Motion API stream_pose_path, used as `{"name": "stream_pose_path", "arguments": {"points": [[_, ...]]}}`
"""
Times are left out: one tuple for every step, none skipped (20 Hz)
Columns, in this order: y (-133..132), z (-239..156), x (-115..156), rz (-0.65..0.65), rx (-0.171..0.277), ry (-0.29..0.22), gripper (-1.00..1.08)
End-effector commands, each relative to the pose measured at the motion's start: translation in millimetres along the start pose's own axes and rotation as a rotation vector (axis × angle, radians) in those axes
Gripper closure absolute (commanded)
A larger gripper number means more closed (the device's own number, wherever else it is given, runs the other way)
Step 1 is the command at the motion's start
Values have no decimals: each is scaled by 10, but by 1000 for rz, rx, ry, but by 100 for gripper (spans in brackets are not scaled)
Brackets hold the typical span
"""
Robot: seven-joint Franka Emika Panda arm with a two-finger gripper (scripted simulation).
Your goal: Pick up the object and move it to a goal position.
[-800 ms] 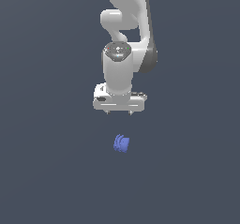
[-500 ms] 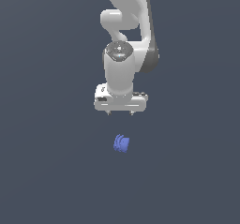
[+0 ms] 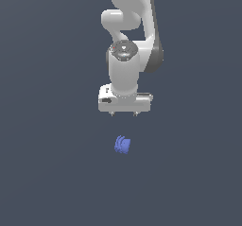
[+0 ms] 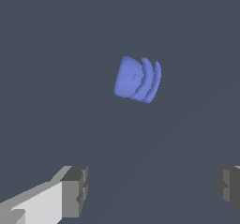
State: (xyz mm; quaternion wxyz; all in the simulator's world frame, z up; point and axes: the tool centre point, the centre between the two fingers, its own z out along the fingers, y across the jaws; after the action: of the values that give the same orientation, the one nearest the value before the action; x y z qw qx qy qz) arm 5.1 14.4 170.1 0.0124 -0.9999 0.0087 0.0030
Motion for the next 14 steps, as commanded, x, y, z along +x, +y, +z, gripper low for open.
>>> {"name": "stream_pose_path", "arguments": {"points": [[5,19,24,7,-1,0,-92],[5,31,42,12,-1,0,-92],[6,44,62,18,-1,0,-92],[6,60,86,24,-1,0,-92],[8,78,112,32,-2,0,-92],[10,98,141,40,-2,1,-92],[13,122,173,50,-3,1,-92],[16,148,208,60,-4,1,-92],[19,176,245,71,-4,1,-92],[22,208,285,83,-5,2,-92],[25,243,327,95,-6,2,-92],[29,280,372,109,-7,2,-92],[33,322,419,124,-9,3,-92],[37,367,468,139,-10,4,-92]]}}
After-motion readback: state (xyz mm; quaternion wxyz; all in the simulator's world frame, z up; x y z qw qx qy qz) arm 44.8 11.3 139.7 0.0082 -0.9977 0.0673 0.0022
